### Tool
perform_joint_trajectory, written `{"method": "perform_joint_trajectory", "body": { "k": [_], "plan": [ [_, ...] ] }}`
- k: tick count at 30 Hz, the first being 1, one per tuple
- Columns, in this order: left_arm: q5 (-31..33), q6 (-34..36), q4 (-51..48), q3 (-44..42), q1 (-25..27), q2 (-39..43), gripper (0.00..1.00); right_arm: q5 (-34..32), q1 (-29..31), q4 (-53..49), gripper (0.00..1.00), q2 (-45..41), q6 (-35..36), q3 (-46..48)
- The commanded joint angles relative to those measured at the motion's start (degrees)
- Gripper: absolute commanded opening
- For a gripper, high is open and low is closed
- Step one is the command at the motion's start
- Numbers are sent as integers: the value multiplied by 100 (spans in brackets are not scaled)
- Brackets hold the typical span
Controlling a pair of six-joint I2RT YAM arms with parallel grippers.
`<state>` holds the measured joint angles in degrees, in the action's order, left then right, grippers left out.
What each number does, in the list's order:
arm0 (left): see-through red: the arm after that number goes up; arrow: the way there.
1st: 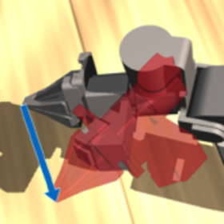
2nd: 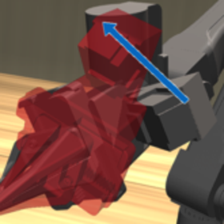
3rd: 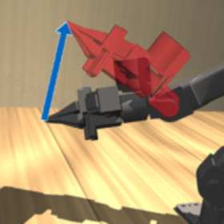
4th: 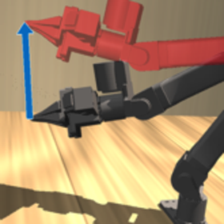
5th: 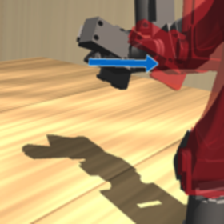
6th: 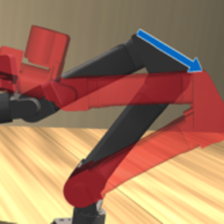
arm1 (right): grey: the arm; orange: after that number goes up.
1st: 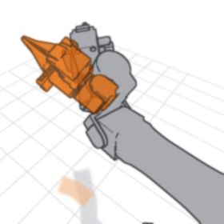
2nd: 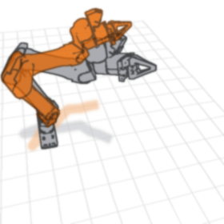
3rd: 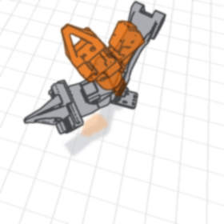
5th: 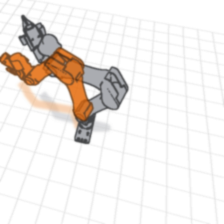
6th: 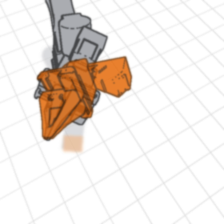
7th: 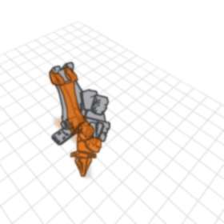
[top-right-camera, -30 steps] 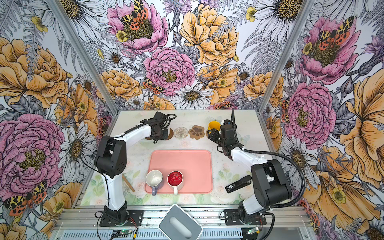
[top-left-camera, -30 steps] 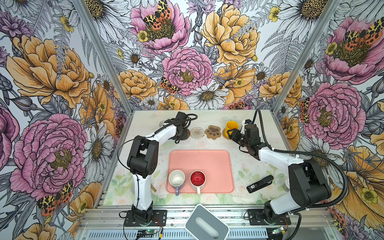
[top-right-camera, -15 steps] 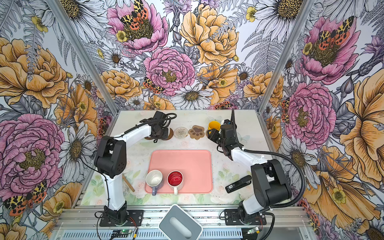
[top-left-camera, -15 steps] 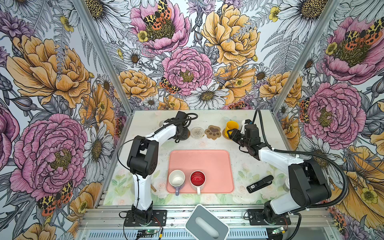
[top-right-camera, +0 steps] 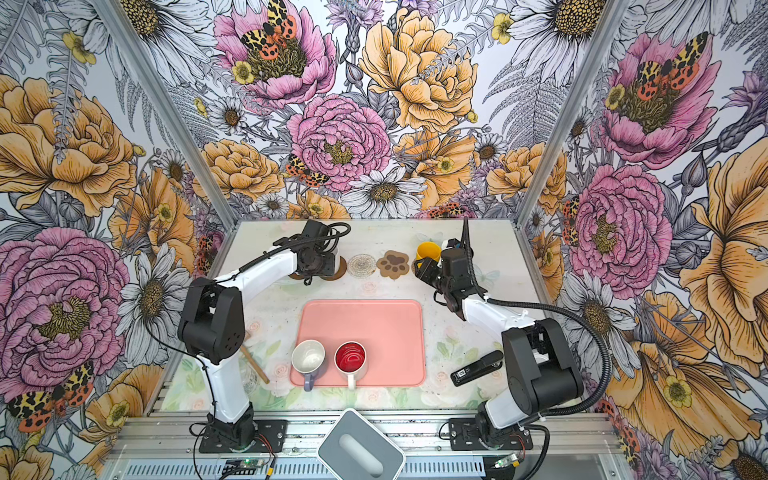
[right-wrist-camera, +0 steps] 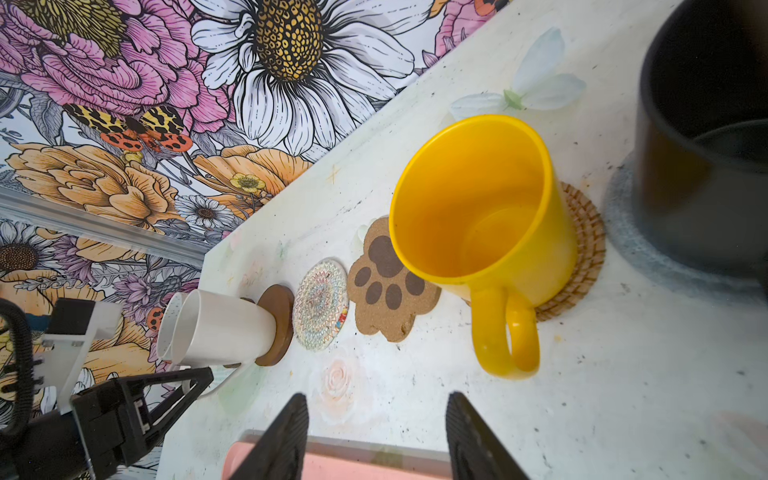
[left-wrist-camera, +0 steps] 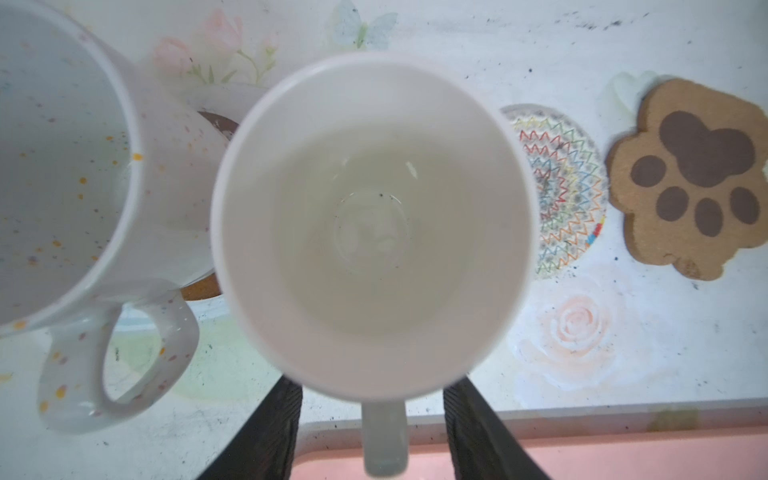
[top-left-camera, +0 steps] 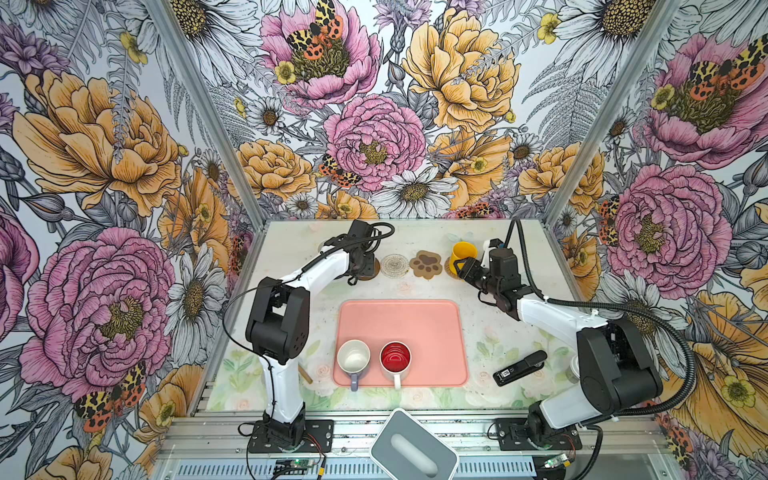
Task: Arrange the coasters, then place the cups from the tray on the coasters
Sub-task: 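Lower the white mug onto the round wooden coaster and open the left gripper, then raise the left gripper off the white mug while the right gripper moves toward the tray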
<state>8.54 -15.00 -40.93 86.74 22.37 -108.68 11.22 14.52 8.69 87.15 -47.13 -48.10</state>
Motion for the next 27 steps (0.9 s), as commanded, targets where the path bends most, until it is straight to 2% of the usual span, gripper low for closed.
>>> {"method": "perform_joint_trajectory", "body": {
  "k": [1, 10, 17, 21, 27],
  "plan": [
    [183, -103, 67, -112, 137, 383, 58, 91, -38, 175, 55, 79, -13, -60],
    [301, -508, 183, -426, 356, 1591, 60, 64, 4, 175, 56, 30, 4, -59],
    [258, -854, 1220, -1099, 547, 2697, 61, -6, 169, 30, 55, 78, 98, -231],
    [295, -865, 2122, -1921, 626, 3238, 64, -340, 381, -643, 56, 42, 358, -586],
    [306, -817, 2522, -2412, 495, 3494, 68, -599, 731, -1135, 56, -51, 561, -915]
  ]
}}
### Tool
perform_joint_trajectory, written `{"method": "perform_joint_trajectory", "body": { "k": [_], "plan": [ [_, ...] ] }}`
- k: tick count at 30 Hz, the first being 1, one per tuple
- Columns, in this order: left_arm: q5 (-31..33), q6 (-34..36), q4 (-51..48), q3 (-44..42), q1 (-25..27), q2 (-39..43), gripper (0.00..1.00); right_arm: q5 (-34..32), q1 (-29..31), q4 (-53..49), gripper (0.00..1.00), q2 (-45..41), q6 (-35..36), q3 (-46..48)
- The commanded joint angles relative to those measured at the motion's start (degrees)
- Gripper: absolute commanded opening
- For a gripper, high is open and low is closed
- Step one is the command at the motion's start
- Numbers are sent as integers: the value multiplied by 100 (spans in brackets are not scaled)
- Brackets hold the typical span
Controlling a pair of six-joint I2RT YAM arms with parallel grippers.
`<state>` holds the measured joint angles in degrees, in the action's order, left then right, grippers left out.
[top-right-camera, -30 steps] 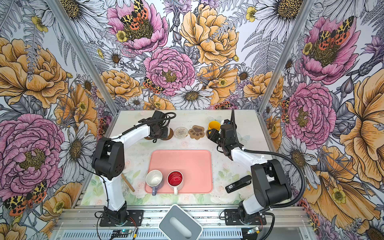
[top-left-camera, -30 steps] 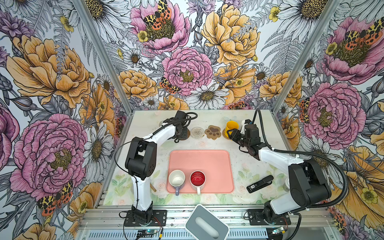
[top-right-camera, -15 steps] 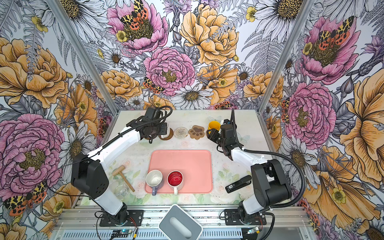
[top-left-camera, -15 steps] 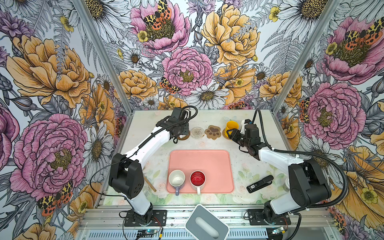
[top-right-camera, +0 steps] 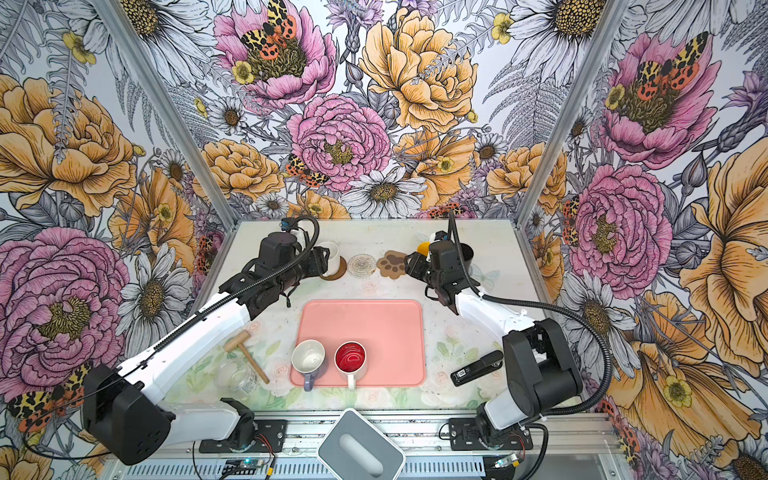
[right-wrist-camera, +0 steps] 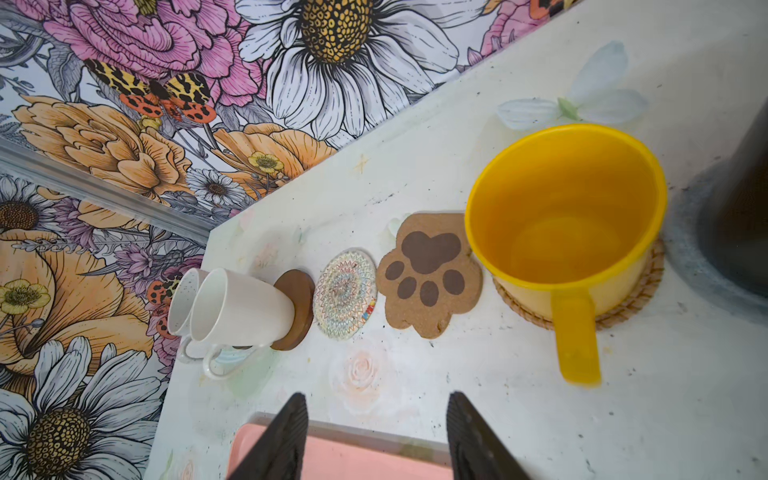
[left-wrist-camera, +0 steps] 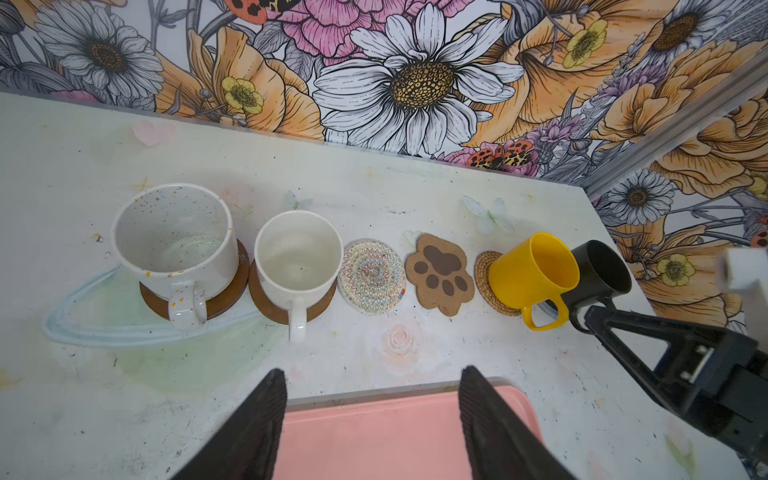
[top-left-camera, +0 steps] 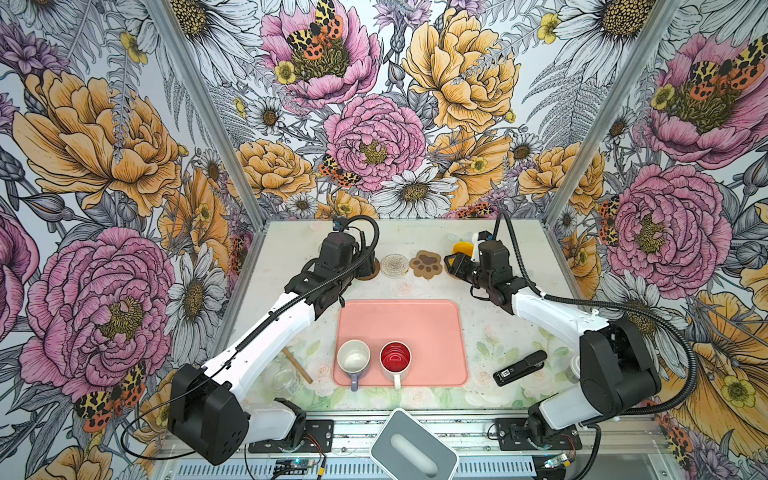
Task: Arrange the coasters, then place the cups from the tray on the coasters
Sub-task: 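Raise the left gripper off the white mug while the right gripper moves toward the tray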
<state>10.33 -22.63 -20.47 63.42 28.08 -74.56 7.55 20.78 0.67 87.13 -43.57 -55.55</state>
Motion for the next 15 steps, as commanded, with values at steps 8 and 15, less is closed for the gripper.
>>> {"method": "perform_joint_trajectory", "body": {
  "k": [8, 15],
  "plan": [
    [590, -75, 508, -287, -282, 160, 70, -1523, 1199, -1799, 58, -600, 948, -754],
    [230, -169, 810, -667, -684, 332, 71, -2690, 2337, -3256, 59, -773, 1022, -894]
  ]
}}
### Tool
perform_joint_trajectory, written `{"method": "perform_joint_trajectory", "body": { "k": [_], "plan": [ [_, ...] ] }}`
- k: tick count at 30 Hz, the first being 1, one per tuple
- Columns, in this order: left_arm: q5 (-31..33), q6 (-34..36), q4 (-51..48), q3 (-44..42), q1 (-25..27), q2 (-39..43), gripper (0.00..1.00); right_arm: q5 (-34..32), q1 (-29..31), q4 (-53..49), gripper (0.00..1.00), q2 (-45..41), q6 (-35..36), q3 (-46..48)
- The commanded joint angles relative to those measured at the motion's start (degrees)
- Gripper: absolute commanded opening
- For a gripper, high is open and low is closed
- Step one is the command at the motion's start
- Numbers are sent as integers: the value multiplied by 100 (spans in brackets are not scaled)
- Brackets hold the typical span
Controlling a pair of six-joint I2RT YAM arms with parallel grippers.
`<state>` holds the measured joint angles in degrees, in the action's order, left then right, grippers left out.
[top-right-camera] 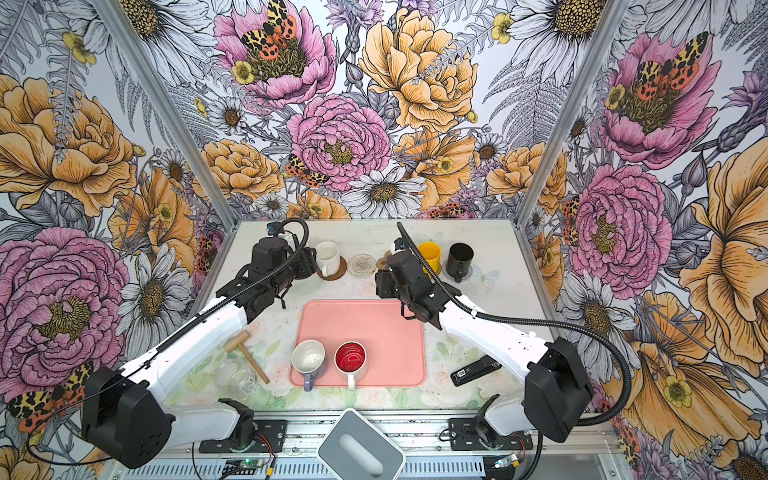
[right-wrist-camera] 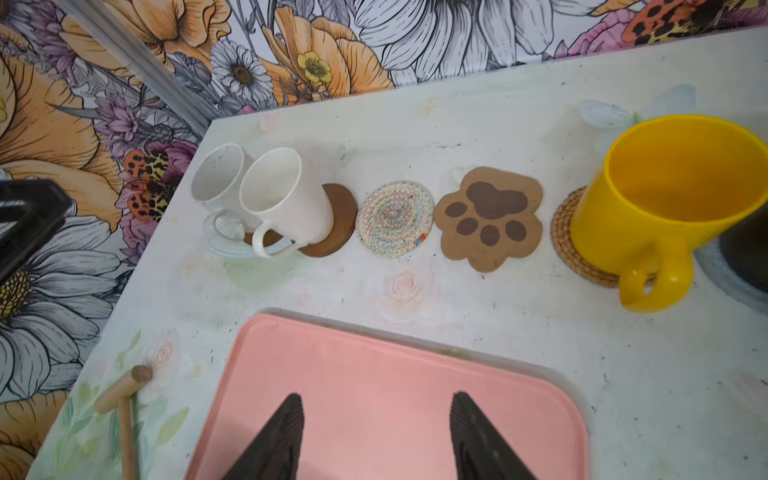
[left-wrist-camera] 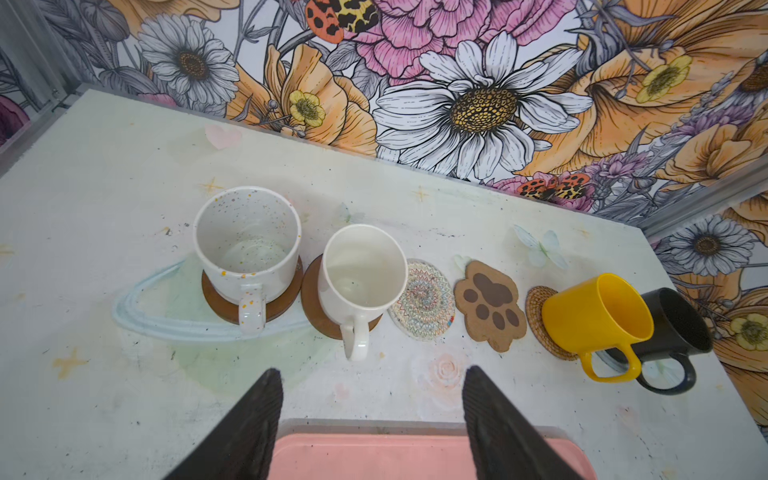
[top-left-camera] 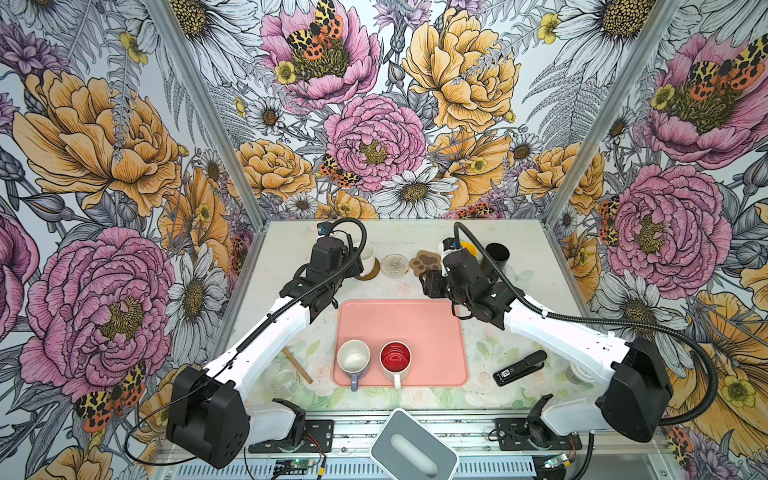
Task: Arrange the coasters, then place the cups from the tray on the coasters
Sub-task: 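Raise the left gripper off the white mug while the right gripper moves toward the tray, then move the right gripper over the red-lined mug on the tray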
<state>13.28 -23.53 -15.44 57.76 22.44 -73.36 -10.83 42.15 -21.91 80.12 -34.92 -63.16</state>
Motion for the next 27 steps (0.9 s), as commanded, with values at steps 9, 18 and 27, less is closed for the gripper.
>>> {"method": "perform_joint_trajectory", "body": {
  "k": [9, 18, 27],
  "plan": [
    [-346, -98, 352, -333, -362, 459, 72, -948, 1384, -1509, 59, 0, 116, -63],
    [-338, -162, 406, -555, -486, 781, 75, -978, 2274, -1721, 60, -134, -95, 113],
    [-405, -229, 443, -572, -500, 762, 75, -925, 2993, -1763, 60, 73, -287, 265]
  ]
}}
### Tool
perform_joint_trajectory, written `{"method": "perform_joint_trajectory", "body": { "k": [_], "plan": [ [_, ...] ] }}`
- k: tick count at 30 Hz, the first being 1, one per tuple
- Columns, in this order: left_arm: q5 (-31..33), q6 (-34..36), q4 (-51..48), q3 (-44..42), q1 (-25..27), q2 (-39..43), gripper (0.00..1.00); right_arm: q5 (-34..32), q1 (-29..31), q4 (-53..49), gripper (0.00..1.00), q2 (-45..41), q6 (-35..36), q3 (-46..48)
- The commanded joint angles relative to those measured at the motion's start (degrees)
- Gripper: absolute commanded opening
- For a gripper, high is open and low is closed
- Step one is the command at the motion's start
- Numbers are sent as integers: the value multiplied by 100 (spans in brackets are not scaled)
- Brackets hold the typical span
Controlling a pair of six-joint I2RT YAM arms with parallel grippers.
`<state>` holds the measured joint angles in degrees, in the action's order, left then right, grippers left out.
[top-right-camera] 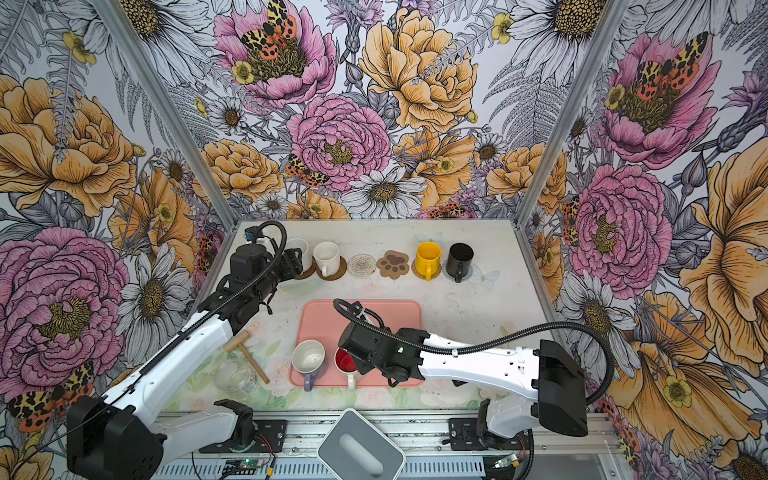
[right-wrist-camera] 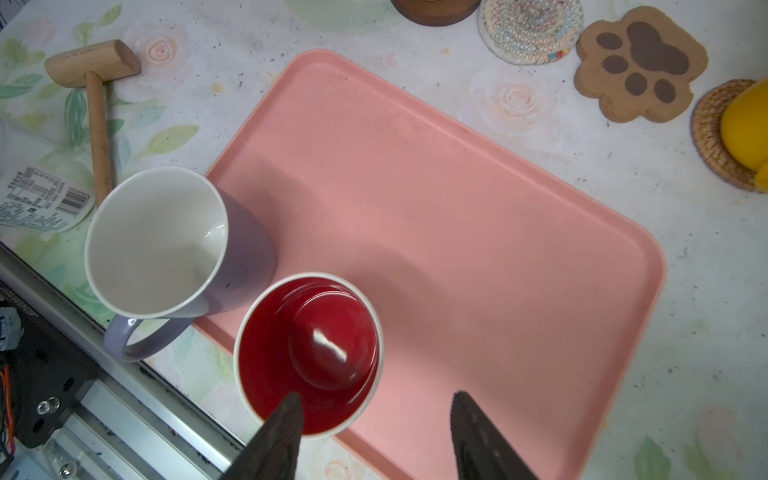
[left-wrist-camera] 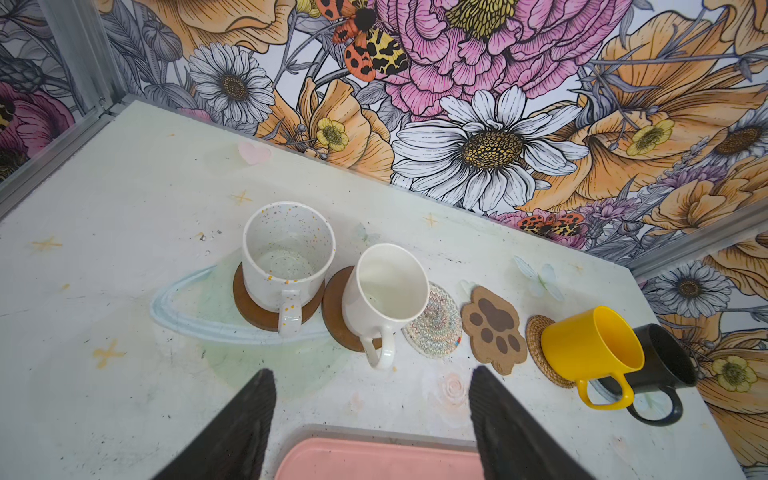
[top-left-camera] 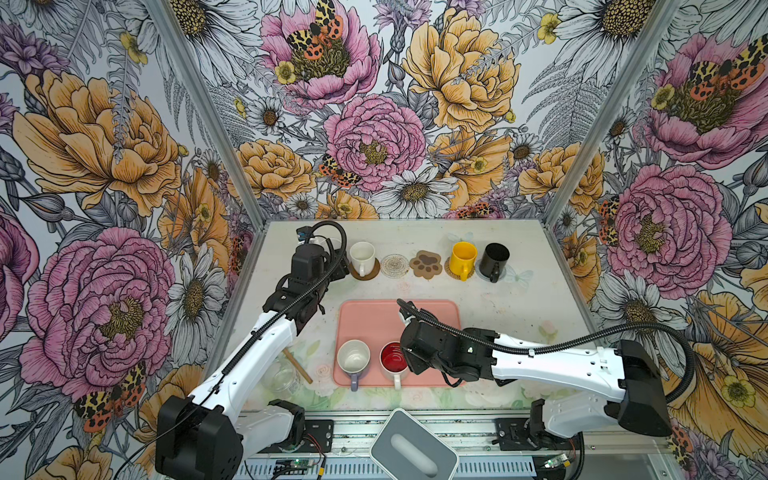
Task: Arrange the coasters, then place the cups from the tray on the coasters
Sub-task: 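Move the right gripper over the red-lined mug on the tray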
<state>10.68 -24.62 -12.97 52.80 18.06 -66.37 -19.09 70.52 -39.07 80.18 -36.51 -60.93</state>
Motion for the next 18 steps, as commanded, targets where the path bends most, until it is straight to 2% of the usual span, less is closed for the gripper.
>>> {"method": "perform_joint_trajectory", "body": {
  "k": [1, 18],
  "plan": [
    [-158, -130, 207, -64, -59, 53, 75, -119, 235, -52, 60, 91, -133, 52],
    [-277, -131, 215, -9, -58, -86, 76, 214, 697, -58, 60, 552, -726, 65]
  ]
}}
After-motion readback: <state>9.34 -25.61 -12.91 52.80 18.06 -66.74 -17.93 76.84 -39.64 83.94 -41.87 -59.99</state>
